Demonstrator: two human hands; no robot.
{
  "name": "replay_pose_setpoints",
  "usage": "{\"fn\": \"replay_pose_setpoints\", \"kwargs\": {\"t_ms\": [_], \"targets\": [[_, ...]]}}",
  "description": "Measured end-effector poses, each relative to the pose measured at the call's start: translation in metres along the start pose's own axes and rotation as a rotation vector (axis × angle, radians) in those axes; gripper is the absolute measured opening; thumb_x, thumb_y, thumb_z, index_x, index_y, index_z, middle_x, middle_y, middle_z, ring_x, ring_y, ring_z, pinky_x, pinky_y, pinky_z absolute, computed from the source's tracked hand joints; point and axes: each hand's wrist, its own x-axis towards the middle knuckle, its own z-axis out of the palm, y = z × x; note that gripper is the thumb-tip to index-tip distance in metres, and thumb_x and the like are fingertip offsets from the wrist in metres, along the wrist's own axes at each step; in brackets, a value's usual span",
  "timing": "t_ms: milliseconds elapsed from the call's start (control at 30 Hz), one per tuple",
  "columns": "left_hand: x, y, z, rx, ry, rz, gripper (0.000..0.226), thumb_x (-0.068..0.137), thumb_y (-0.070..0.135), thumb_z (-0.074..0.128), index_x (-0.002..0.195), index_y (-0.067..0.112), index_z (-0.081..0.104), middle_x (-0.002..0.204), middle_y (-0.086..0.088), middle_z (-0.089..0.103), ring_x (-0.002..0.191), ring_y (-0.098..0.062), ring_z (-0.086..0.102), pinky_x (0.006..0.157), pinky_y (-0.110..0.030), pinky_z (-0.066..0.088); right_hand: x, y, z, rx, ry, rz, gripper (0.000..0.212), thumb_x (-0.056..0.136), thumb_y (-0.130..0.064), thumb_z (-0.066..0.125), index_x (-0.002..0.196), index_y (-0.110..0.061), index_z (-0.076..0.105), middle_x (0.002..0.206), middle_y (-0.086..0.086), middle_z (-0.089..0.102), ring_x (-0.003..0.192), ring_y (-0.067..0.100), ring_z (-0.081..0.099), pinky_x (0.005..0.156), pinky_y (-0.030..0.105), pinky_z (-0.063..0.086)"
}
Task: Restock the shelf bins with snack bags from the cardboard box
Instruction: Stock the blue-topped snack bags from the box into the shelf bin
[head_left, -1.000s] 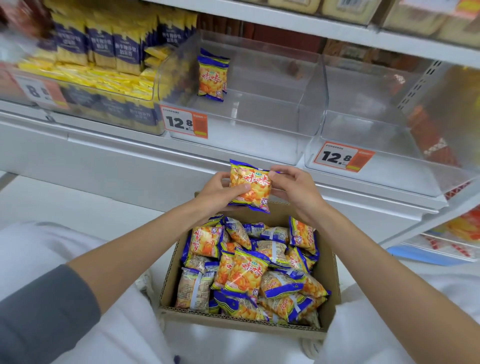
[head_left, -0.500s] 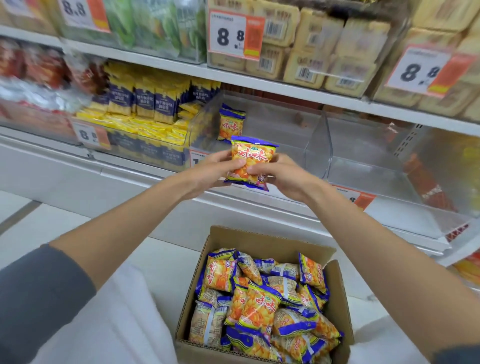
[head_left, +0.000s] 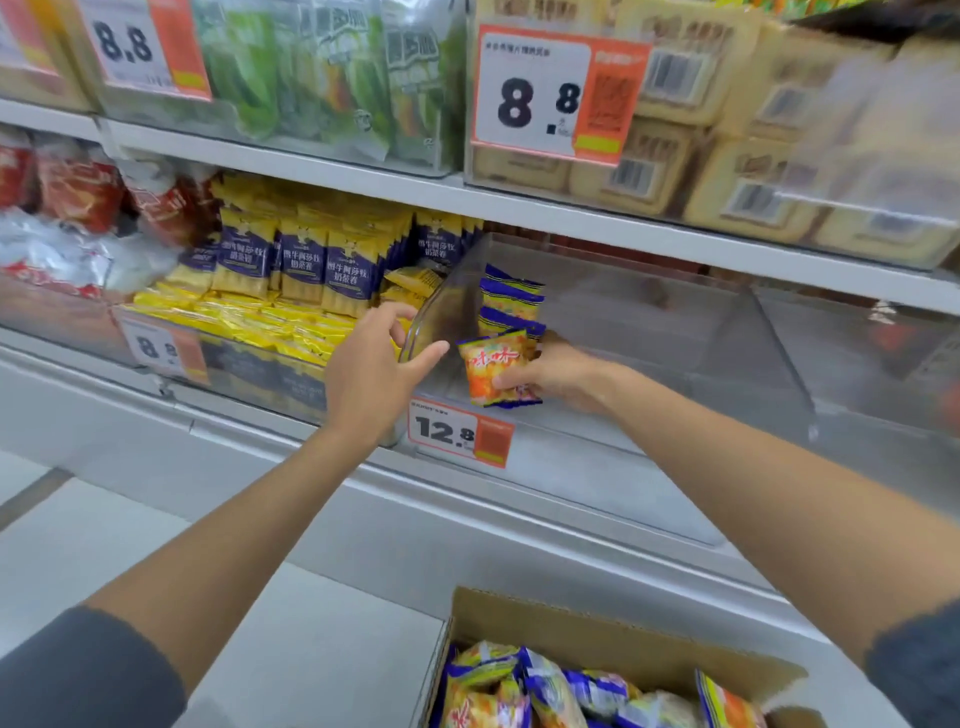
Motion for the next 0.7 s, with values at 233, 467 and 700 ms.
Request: {"fn": "replay_pose_setpoints", "kwargs": {"t_ms": [233, 467, 700], "targets": [[0.0, -0.003, 0.003, 0.004, 0.018, -0.006, 0.039, 0.083, 0.051, 0.067, 0.114, 0.029, 0.058, 0.085, 0.007, 0.054, 0.062, -0.01, 0.047, 0.053, -0.031, 0.041, 0.028, 0.008, 0.019, -0.004, 0.137, -0.029, 0.078, 0.061, -0.006, 0.089, 0.124, -0.013, 0.044, 0.121, 0.004, 0.061, 0.112, 0.022, 0.06, 0.095, 0.043, 0.052], [-0.001, -0.004, 0.002, -0.004, 0.024, 0.001, 0.036, 0.086, 0.049, 0.065, 0.115, 0.029, 0.058, 0.083, 0.007, 0.055, 0.059, -0.01, 0.047, 0.052, -0.033, 0.041, 0.022, 0.009, 0.02, -0.087, 0.22, 0.035, 0.097, 0.066, -0.015, 0.088, 0.139, -0.016, 0.023, 0.127, 0.004, 0.053, 0.119, 0.025, 0.055, 0.098, 0.039, 0.05], [-0.002, -0.004, 0.002, 0.0, 0.029, 0.009, 0.031, 0.087, 0.046, 0.065, 0.112, 0.03, 0.058, 0.081, 0.008, 0.056, 0.06, -0.006, 0.048, 0.052, -0.031, 0.041, 0.025, 0.01, 0.024, -0.057, 0.246, 0.039, 0.101, 0.069, -0.017, 0.086, 0.143, -0.016, 0.018, 0.134, 0.006, 0.052, 0.121, 0.025, 0.054, 0.094, 0.036, 0.048]]}}
